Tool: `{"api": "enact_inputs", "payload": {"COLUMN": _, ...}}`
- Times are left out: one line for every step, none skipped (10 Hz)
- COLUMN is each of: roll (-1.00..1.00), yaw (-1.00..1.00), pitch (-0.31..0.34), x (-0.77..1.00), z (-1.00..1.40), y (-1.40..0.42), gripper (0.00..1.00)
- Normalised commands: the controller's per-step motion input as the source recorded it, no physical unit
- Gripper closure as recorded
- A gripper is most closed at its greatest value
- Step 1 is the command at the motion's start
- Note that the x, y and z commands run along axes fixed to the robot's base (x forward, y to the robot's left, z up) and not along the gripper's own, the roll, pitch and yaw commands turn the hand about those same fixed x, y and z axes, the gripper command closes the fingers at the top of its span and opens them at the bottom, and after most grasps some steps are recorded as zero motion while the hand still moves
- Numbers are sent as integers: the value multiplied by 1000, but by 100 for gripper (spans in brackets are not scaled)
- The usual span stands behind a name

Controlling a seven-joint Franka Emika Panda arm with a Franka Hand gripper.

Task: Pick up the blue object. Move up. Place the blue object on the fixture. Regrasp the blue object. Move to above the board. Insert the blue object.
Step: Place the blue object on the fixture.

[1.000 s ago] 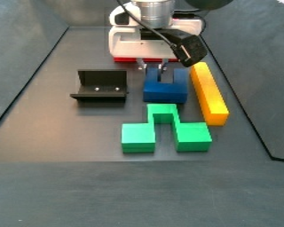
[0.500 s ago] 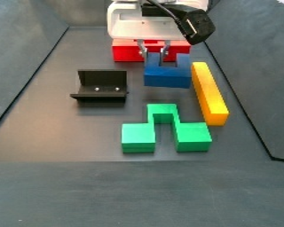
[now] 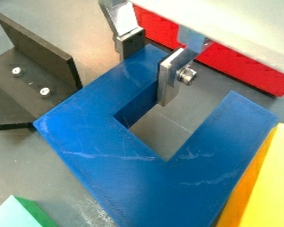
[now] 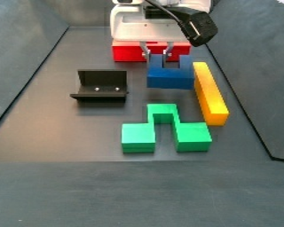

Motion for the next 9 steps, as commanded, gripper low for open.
{"api": "enact_inputs", "payload": {"roll": -394, "yaw": 0, "pitch": 29, "x": 169, "z": 631, "y": -14, "gripper": 100}}
{"api": "enact_inputs", "payload": {"roll": -574, "yaw": -131, "pitch": 37, "x": 243, "z": 1000, "y": 0, "gripper": 100}}
{"api": "enact_inputs", "payload": {"roll": -323, "yaw": 0, "pitch": 394, "x": 351, "z": 943, "y": 0, "gripper": 100}}
{"api": "enact_inputs", "payload": {"roll": -283, "yaw": -20, "pitch": 391, "x": 351, "z": 769, "y": 17, "gripper": 100}}
{"api": "enact_inputs", "payload": {"roll": -340, "yaw": -80, "pitch": 311, "x": 474, "z": 589, "y": 43, "gripper": 100}}
{"api": "enact_inputs", "payload": {"roll": -354, "yaw": -123, "pitch": 394, "x": 677, "z": 486, "y": 31, "gripper": 100}}
{"api": "enact_inputs", "payload": {"roll": -417, "yaw": -203, "pitch": 346, "x": 826, "z": 443, "y": 60, "gripper": 100}}
{"api": "enact_inputs", "payload": {"roll": -663, "yaw": -223, "pitch": 80, "x": 763, "z": 371, "y": 126, "gripper": 100}}
{"api": "enact_inputs", "payload": {"roll": -894, "yaw": -257, "pitch": 0, "x": 757, "z": 231, "y": 109, "gripper": 100}}
